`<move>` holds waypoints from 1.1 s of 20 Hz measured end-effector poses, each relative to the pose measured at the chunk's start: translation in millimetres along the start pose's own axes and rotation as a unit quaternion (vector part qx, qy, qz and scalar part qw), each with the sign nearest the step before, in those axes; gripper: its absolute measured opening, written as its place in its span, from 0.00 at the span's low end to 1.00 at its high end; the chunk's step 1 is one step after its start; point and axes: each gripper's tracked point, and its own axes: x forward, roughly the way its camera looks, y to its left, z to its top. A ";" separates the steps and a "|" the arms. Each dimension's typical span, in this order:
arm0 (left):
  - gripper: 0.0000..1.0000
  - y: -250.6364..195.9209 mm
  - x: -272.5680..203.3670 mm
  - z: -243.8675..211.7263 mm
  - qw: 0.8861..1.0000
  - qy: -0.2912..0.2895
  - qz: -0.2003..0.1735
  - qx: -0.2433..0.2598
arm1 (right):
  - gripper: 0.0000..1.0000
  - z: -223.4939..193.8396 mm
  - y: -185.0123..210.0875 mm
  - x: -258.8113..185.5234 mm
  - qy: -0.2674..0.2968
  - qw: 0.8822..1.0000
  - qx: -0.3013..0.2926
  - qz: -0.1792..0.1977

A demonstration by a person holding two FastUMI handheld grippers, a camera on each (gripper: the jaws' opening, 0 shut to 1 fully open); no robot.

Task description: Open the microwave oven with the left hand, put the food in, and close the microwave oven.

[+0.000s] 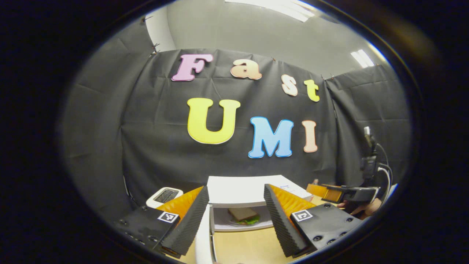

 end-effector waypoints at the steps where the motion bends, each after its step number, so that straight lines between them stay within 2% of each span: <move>1: 0.97 -7.1 0.6 -2.1 1.000 0.000 0.003 0.002 | 0.88 9.7 -4.9 -9.3 -0.013 1.000 -0.020 0.004; 4: 0.96 -26.9 -0.1 -7.8 1.000 0.009 0.014 0.008 | 0.88 28.8 -16.0 -31.6 -0.034 0.998 -0.054 0.011; 6: 0.95 -36.3 -3.3 -11.4 0.999 0.014 0.023 0.017 | 0.88 35.6 -32.5 -44.2 -0.032 0.997 -0.073 -0.006; 10: 0.96 -50.1 -13.6 -11.0 0.999 0.014 0.044 0.027 | 0.88 57.5 -47.1 -60.9 -0.061 0.993 -0.101 -0.001; 14: 0.96 -53.1 -31.4 -5.7 0.998 0.006 0.063 0.022 | 0.88 71.6 -51.3 -71.2 -0.086 0.990 -0.109 0.003; 16: 0.96 -43.9 -44.0 -1.1 0.997 0.000 0.071 0.024 | 0.88 69.8 -52.3 -74.7 -0.079 0.992 -0.099 -0.002; 19: 0.97 -16.6 -59.9 -3.4 0.997 0.009 0.074 0.019 | 0.89 72.6 -55.7 -76.6 -0.082 0.991 -0.099 -0.037; 22: 0.97 31.2 -74.8 -10.0 0.995 0.022 0.096 0.025 | 0.98 78.8 -46.6 -77.9 -0.099 0.989 -0.101 -0.050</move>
